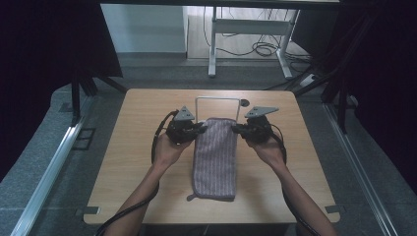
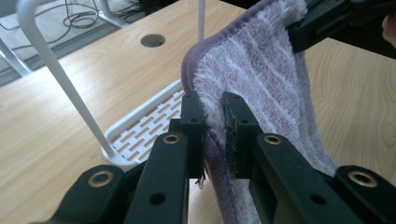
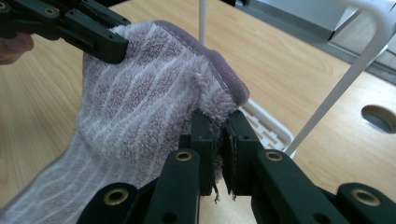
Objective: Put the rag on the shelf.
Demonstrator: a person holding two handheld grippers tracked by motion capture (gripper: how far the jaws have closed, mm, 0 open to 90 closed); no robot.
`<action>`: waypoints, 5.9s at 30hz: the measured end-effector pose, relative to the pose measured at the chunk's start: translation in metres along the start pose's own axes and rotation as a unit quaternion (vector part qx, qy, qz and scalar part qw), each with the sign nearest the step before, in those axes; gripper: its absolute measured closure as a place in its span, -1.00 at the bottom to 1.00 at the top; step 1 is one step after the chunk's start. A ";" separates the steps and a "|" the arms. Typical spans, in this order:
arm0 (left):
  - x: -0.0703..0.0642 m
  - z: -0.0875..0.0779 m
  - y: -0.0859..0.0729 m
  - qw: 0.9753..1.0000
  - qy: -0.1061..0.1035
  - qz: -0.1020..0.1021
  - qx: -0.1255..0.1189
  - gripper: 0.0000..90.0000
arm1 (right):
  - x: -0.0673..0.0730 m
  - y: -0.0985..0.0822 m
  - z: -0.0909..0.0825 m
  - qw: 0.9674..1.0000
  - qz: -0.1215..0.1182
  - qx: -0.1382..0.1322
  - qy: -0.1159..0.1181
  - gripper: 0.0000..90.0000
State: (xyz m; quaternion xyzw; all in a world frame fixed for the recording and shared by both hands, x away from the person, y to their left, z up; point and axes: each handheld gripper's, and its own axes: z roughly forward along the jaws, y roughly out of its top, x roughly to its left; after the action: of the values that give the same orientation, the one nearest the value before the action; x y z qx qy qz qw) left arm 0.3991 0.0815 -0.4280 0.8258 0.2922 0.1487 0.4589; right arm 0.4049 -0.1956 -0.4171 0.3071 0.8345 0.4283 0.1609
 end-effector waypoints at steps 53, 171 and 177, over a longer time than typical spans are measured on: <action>0.052 -0.043 0.161 0.992 0.102 0.050 -0.058 0.75 | -0.044 0.156 -0.053 0.988 -0.046 -0.101 -0.110 0.85; 0.010 -0.010 -0.013 1.000 0.024 -0.013 0.013 -0.74 | -0.017 -0.008 0.001 1.000 0.023 0.021 0.005 -0.78; -0.005 -0.005 -0.046 0.999 0.023 -0.008 0.035 -0.74 | -0.006 -0.037 0.007 0.999 0.017 0.033 0.005 -0.88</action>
State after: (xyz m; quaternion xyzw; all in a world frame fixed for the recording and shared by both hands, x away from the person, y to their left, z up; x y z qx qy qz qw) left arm 0.3765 0.1012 -0.4641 0.8356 0.3140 0.1536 0.4237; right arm 0.3994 -0.2109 -0.4512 0.3245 0.8436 0.4047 0.1389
